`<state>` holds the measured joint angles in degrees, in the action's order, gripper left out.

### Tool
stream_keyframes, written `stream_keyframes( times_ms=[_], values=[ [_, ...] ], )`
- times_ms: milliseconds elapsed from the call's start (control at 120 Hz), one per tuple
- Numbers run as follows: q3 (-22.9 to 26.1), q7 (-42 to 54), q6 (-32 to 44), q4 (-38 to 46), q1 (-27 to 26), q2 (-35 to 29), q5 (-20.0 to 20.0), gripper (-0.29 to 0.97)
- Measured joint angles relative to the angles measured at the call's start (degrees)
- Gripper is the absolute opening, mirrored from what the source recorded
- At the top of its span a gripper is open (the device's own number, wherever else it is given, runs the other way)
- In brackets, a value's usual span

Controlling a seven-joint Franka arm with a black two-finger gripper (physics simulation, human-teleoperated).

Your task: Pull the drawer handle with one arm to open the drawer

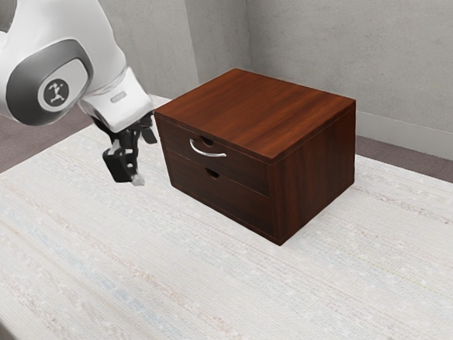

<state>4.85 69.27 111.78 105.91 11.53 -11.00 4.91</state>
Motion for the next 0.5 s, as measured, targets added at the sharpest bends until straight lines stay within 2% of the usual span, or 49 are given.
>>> stream_keyframes(
  times_ms=[175, 333, 500],
  values=[
    [0.07, 9.19, 2.9, 0.7, -0.55, 1.02, -0.44, 0.68],
    [0.06, 13.6, 5.78, 0.8, -0.81, 3.34, -3.2, 0.68],
    [0.0, 16.89, 8.98, 0.81, -0.81, 5.07, -4.26, 0.68]
  ],
)
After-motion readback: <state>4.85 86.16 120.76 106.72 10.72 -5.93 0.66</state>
